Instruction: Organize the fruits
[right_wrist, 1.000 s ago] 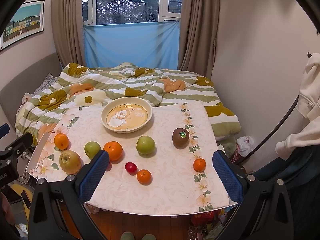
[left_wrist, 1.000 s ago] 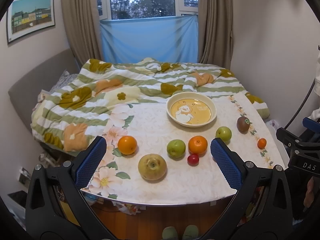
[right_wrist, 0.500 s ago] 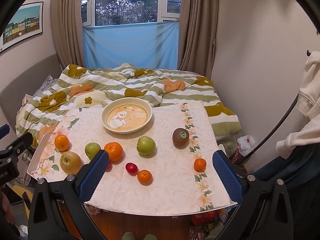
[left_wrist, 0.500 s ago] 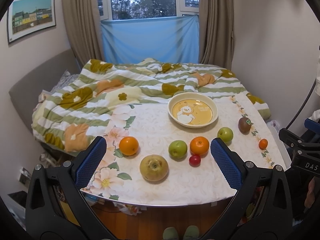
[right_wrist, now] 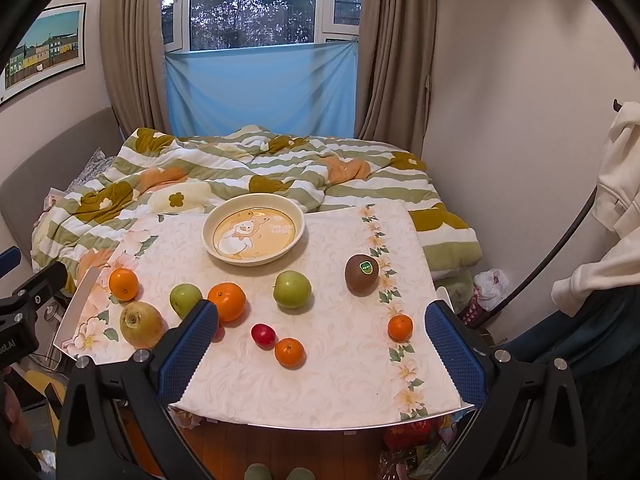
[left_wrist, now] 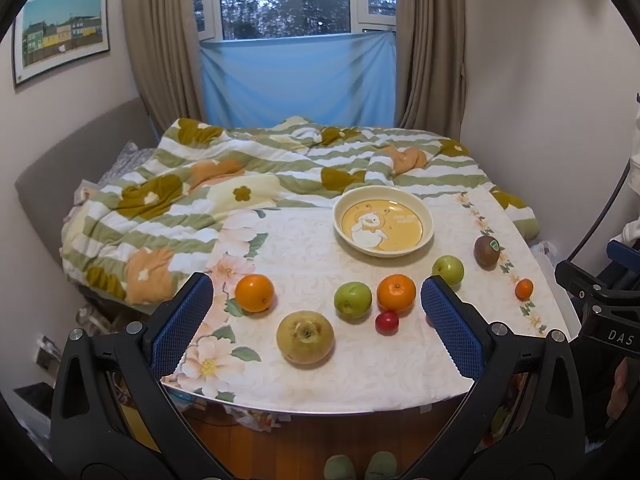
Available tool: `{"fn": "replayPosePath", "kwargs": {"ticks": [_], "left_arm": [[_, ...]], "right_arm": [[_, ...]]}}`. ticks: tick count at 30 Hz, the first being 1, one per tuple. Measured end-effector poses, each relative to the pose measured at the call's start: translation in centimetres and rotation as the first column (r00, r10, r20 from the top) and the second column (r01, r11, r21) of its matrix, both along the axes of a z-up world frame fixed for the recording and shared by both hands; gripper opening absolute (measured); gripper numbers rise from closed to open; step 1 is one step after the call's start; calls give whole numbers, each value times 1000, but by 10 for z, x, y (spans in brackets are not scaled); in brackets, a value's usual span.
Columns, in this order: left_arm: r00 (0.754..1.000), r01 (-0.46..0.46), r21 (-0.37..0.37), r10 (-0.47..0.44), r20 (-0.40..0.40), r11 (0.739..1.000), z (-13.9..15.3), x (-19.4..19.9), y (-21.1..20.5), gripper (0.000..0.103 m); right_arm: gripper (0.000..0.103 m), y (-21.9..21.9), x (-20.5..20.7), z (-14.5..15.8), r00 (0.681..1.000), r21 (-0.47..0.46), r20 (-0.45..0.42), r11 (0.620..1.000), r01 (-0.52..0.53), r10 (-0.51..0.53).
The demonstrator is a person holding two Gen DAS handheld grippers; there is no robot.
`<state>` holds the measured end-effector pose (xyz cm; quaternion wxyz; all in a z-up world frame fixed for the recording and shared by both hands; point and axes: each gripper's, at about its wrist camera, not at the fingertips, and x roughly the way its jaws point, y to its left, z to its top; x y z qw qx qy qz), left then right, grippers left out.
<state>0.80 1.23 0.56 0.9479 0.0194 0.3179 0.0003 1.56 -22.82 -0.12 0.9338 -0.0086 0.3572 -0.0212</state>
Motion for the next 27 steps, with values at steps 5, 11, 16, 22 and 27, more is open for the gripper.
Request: {"fn": "replayPosePath", "kwargs": {"ticks": [5,11,16,22,27], "left_arm": [[1000,-1,-1,1,-1,1000,-1,0,0,103],[1000,-1,-1,1,-1,1000,-1,1,1,103],[1000,1,-6,-1,-3,1000,-1,2,2,103],[1000,1,-5,-1,-4,1000,-1,3,4,103],[1000,-1,-6,1,-7,1000,-1,5,9,103]], "right_arm": [[103,1,-1,0,1000,-2,0,1000,2,-2],[103,1,0,-1,1000,3,0,1000,5,-5],[103,0,0,-1,1000,-1,1,1000,5,-5],[103,0,-2,0,1000,-1,2,1000,8,-8],[103,1,-2,0,1000,-3,2,1000,8,-8]]}}
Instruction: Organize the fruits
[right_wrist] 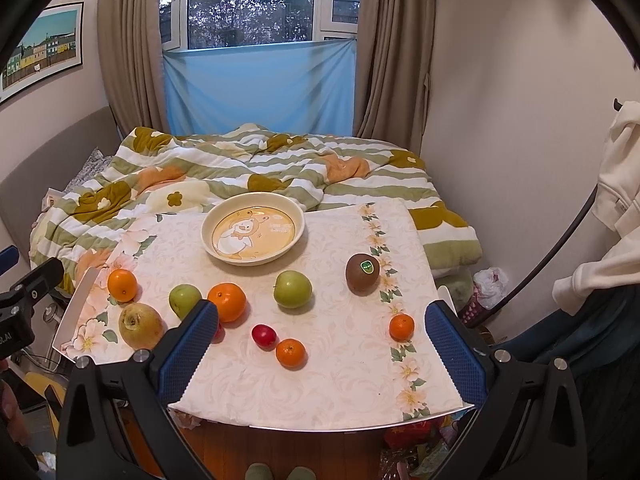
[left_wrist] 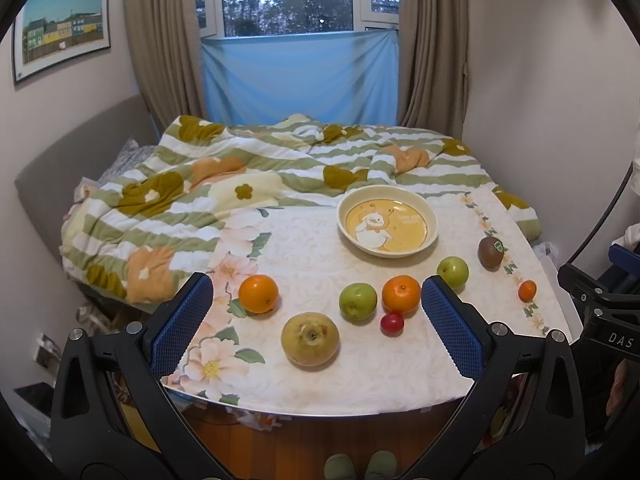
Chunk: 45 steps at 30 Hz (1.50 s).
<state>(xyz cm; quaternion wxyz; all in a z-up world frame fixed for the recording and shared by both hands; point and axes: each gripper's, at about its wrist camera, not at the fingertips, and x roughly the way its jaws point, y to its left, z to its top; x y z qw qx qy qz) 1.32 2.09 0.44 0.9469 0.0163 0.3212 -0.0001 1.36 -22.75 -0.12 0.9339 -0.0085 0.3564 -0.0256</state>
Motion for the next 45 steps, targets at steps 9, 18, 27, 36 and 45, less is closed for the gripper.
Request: {"fn": "replayPosePath", "kwargs": {"ticks": [9,18,27,36,45], "left_arm": [[1000,0,0,0,2,1000,0,0,3,103],[999,-31,-6,31,5,999,1,1,21,103],[995,-69,16,70,-75,998,-29,11,29,103],[984,-47,10,48,-170,999,-92,34,24,103],[971,-30,25,35,-236,999,-152,61,11,103]], "right_arm": [[103,2,1,0,1000,11,2,1000,-3,3],[103,4,5,2,1000,20,10,1000,-9,9],[103,-3,18,-25,997,65,-73,997,-33,37],[103,-4,34,-84,985,52,-156,997,-62,69],[103,-1,52,-137,968,52,-225,994,-99,108]]}}
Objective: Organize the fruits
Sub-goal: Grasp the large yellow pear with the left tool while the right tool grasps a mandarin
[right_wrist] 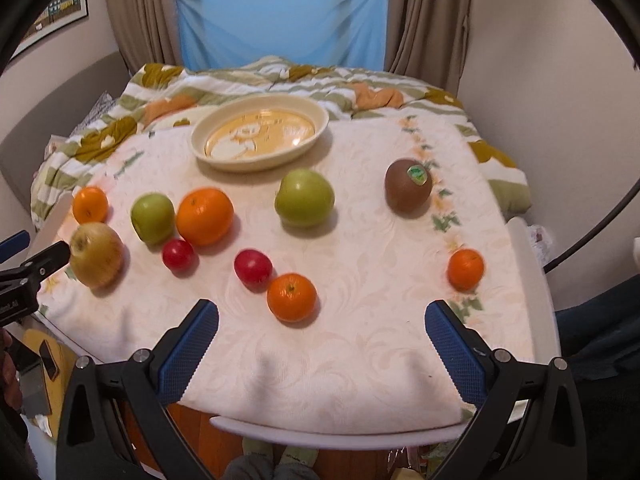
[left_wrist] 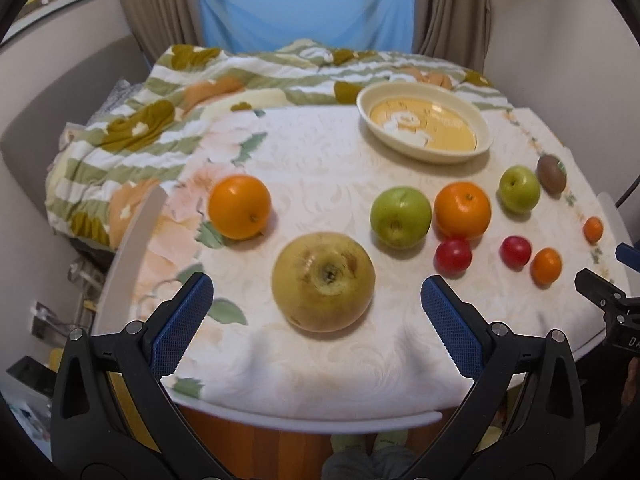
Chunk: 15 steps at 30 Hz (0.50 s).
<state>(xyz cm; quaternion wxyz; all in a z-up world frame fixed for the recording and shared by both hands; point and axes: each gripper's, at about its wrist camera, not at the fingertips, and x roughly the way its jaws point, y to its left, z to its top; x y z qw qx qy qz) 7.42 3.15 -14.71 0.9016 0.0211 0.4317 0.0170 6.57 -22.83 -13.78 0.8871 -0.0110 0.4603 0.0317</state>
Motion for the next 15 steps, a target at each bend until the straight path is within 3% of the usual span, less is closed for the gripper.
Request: {"fn": "replayPosePath", "kwargs": {"ticks": [10,12,15], "left_arm": [[998,1,16,0,-56,1000,-35,26,-5,103],[997,3,12,-2,-72,1000,-39,31,-5,103],[995,8,-8,-9,-101,1000,-45,37,-5,92]], "right_arm": [[102,7,19,-30,999,8,-43,999,-31,31],[98,10,22,-34,998,7,-55,999,-42,43],[90,13,27,-41,995,12,-80,999,-53,54]]}}
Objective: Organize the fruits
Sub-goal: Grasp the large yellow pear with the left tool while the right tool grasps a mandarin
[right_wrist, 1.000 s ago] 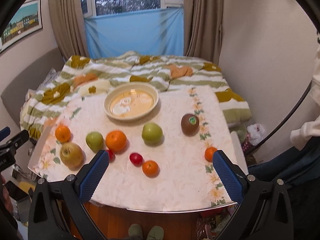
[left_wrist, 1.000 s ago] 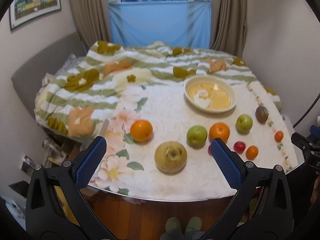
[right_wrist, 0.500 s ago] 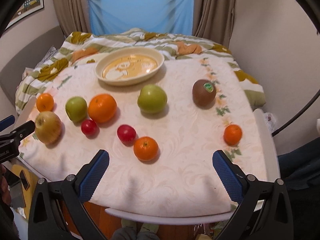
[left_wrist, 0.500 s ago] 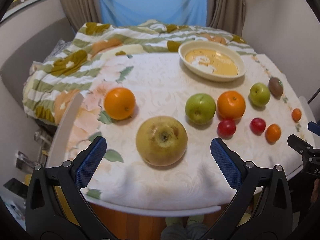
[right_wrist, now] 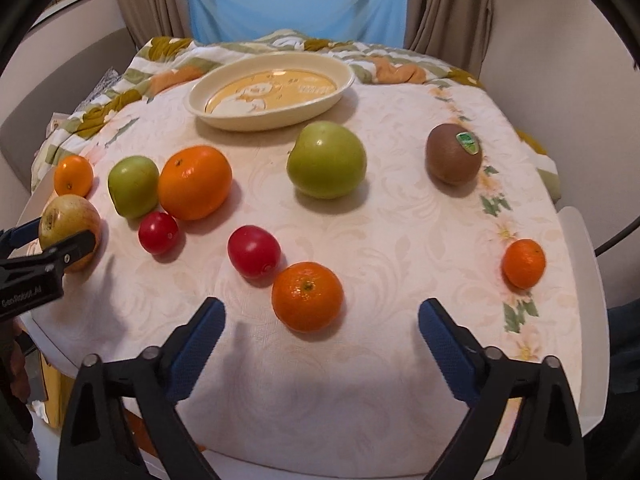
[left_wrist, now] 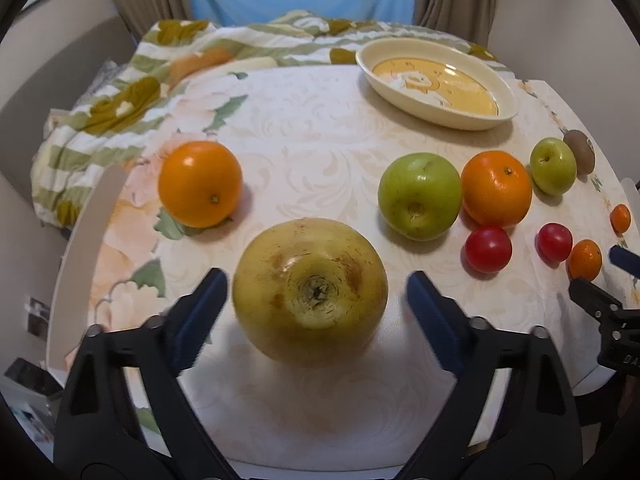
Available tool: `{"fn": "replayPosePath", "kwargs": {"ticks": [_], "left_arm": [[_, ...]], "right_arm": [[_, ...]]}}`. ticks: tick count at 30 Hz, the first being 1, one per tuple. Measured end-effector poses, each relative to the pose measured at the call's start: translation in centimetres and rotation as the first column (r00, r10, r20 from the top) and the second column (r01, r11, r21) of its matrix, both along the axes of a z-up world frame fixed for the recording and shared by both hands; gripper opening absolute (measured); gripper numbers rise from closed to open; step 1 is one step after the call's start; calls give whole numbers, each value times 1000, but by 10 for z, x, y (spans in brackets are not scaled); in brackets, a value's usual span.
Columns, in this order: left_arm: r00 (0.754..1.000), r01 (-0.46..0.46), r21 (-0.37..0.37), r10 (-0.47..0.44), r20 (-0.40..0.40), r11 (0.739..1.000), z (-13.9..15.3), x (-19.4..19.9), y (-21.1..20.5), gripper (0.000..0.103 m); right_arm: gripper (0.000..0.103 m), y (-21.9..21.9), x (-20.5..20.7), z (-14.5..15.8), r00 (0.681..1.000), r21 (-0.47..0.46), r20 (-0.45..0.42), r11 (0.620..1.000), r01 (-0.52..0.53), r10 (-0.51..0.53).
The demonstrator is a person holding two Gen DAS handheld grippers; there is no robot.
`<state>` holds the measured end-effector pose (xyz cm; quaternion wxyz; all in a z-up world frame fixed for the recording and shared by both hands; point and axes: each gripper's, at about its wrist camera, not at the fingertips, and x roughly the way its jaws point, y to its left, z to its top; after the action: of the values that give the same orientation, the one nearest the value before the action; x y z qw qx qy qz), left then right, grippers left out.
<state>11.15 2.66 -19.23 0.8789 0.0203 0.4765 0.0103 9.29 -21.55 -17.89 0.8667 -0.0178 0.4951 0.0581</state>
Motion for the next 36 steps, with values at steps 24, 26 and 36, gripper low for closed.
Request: {"fn": "replayPosePath", "kwargs": {"ticks": [24,26,36], "left_arm": [[998,-58,6,58,-35,998,-2,-10,6,83],[998,-63,5,63,-24,998,3,-13,5,83],[996,-75,-15,76,53,997,55,-28,-7,83]], "right_arm": [[35,4,7,-4,998,4,-2,998,-63,63],[35,3,7,-1,997,5,6,997,-72,72],[35,-4,5,40,991,21,75,994,-111,109]]}}
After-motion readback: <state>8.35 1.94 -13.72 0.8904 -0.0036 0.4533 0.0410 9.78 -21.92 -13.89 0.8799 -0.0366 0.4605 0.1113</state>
